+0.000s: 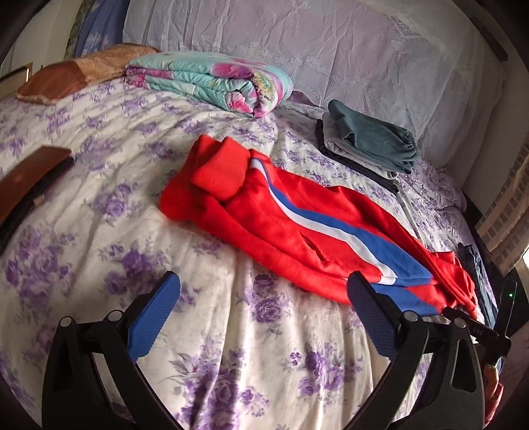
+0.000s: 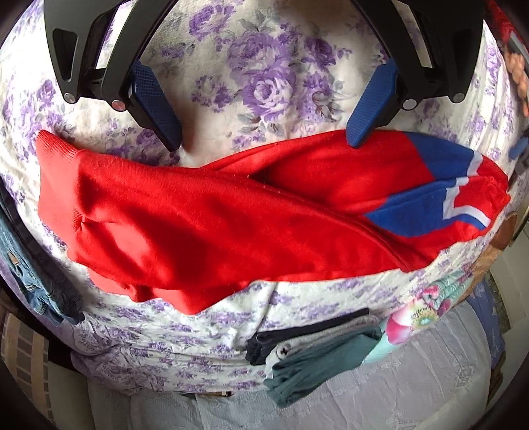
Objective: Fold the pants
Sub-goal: 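Move both grippers toward the red striped pants on the bed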
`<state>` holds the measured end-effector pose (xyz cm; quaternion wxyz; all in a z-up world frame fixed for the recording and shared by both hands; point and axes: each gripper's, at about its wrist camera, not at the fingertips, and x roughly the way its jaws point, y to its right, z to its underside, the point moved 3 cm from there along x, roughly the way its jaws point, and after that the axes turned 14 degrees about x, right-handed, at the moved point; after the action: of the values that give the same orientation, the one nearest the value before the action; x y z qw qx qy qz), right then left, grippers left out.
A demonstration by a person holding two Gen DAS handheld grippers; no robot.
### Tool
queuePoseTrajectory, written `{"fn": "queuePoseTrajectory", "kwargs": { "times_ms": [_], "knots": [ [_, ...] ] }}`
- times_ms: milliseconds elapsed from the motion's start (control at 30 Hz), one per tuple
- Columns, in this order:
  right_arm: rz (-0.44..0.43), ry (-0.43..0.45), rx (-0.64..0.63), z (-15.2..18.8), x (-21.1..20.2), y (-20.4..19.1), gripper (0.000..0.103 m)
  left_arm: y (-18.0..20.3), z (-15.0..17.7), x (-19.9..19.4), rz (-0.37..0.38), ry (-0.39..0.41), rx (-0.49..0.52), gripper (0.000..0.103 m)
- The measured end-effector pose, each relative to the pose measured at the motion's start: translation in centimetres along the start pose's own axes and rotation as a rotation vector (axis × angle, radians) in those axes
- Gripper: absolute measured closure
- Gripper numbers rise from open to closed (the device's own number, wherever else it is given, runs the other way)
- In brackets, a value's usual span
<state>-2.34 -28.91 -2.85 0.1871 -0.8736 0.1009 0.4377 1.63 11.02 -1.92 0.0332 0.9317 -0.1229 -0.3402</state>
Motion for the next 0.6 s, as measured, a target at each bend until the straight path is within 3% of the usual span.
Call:
{"fn": "queuePoseTrajectory", "kwargs": {
  "times_ms": [167, 300, 433, 600],
  "knots": [
    [0.081, -0.016, -0.131, 0.9, 0.2, -1.2, 0.003, 1.9, -3.1, -0.7, -0.013, 0.021, 0.112, 0.005],
    [0.027, -0.015, -0.092, 0.5, -0.1, -0.7, 0.003, 2.9, -5.4, 0.9, 0.006, -0.019, 0.14, 0.005],
    [-0.057, -0.001, -0.023, 0.0, -0.8, 0.3, 0.003, 2.0, -5.2, 3.2, 0.073, -0.106, 0.054, 0.005],
    [-0.092, -0.006, 0.013, -0.3, -0.7, 0.7, 0.003, 0.8, -4.2, 4.5, 0.172, -0.149, -0.063, 0.005]
  ]
}}
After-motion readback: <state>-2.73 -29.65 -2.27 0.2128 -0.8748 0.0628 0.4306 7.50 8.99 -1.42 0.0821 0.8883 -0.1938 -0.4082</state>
